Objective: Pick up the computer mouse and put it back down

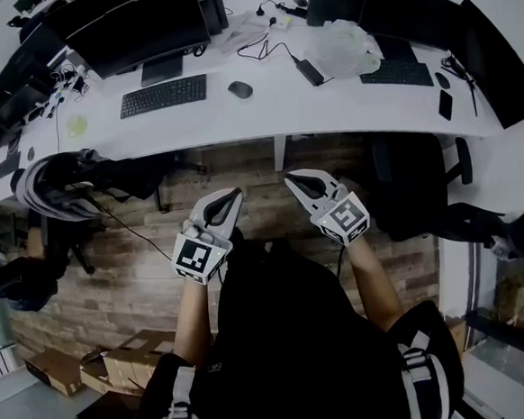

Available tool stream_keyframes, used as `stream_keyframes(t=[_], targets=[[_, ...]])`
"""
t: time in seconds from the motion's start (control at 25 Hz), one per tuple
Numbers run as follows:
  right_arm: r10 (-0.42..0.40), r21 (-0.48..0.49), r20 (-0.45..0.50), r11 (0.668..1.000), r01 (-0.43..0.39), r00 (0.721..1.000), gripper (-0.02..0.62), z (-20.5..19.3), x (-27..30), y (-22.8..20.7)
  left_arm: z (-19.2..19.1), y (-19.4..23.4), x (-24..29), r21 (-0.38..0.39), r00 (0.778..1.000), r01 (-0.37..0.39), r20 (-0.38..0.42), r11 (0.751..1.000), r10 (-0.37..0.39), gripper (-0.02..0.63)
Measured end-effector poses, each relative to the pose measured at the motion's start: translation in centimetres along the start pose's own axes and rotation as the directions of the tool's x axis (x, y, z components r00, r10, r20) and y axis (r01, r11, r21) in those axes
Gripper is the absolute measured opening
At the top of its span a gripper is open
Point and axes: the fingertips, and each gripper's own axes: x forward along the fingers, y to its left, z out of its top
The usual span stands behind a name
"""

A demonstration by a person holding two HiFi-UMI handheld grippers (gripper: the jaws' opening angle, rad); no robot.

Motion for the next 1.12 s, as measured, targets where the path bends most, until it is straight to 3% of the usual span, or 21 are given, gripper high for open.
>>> stream_keyframes(t=[0.48, 0.72, 1.12], targets=[[0.009, -0.023, -0.029, 1.0, -0.01, 1.0, 0.018, -0.6, -0.1, 1.4, -0.6, -0.3, -1.1, -0.016, 1.0, -0.013, 0.006, 1.0, 0.013, -0.002], [0.024, -0.024, -0.012, 0.999, -0.024, 1.0, 0.152, -0.5, 0.0, 1.8, -1.0, -0.5, -1.2, -0.026, 1.0, -0.013, 0.002, 1.0, 0.013, 0.025], [0.031, -0.028, -0.011, 0.999, -0.032, 0.999, 0.329, -0.6, -0.2, 2.0, -0.3, -0.8, -1.3, -0.025, 0.999, -0.004, 0.037, 1.0, 0.005, 0.183]])
